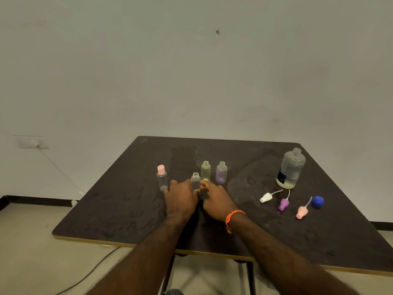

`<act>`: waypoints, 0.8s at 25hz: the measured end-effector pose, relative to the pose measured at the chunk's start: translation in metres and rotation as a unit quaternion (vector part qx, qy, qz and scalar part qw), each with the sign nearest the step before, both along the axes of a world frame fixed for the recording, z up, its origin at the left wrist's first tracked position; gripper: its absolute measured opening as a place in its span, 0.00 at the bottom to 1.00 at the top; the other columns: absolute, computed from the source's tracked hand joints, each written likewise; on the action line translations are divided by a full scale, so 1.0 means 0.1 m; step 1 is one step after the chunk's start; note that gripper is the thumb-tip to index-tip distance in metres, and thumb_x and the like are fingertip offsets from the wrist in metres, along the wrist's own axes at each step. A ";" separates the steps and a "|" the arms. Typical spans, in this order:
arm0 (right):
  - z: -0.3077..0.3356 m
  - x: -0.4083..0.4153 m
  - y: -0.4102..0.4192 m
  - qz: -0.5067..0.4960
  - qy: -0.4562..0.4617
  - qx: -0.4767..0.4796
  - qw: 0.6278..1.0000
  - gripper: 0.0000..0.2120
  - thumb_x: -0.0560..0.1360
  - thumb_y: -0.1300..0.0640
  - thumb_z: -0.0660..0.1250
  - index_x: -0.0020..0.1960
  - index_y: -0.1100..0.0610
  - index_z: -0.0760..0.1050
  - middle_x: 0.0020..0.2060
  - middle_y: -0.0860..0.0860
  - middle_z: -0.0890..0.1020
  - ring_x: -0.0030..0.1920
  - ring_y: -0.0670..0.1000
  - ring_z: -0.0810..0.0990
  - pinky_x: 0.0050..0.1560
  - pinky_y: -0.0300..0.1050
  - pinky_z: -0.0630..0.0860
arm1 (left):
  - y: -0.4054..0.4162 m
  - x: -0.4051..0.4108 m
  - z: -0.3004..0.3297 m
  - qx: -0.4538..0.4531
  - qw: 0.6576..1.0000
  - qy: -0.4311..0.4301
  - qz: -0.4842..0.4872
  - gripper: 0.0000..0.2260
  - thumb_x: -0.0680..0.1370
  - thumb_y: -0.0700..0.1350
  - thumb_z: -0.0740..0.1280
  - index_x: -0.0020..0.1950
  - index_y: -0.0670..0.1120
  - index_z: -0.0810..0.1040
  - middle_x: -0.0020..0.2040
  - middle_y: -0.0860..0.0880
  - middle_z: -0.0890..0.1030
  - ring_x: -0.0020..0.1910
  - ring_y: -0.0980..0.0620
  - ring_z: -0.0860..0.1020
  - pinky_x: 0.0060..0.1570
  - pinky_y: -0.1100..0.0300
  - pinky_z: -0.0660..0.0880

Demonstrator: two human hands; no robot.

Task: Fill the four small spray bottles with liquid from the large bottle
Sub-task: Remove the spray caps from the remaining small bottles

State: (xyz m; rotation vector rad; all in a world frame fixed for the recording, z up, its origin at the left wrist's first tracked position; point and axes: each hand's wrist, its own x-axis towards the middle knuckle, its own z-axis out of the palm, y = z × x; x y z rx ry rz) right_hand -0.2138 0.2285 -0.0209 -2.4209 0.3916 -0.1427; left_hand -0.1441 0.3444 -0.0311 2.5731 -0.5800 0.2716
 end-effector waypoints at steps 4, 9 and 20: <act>0.00 0.29 -0.03 0.000 0.009 0.015 1.000 0.37 0.65 0.57 0.58 0.74 0.49 0.65 0.67 0.52 0.78 0.67 0.58 0.74 0.68 0.58 0.72 | -0.12 0.24 -0.02 -0.004 0.999 0.013 0.038 0.09 0.82 0.54 0.66 0.58 0.51 0.81 0.52 0.50 0.83 0.61 0.46 0.75 0.61 0.46 0.69; 0.05 0.46 -0.12 0.006 0.023 0.021 0.999 0.35 0.72 0.64 0.60 0.79 0.52 0.61 0.69 0.53 0.76 0.70 0.56 0.72 0.72 0.53 0.69 | -0.25 0.41 -0.07 -0.008 0.998 0.012 0.061 0.09 0.84 0.50 0.63 0.57 0.49 0.81 0.53 0.48 0.84 0.58 0.45 0.76 0.55 0.49 0.72; 0.20 0.09 0.02 -0.040 -0.085 -0.030 0.995 0.26 0.70 0.65 0.62 0.65 0.50 0.75 0.60 0.48 0.82 0.60 0.52 0.79 0.60 0.46 0.76 | 0.20 -0.13 -0.05 -0.147 0.978 -0.141 0.042 0.04 0.76 0.46 0.73 0.49 0.53 0.81 0.48 0.53 0.83 0.53 0.48 0.77 0.54 0.49 0.70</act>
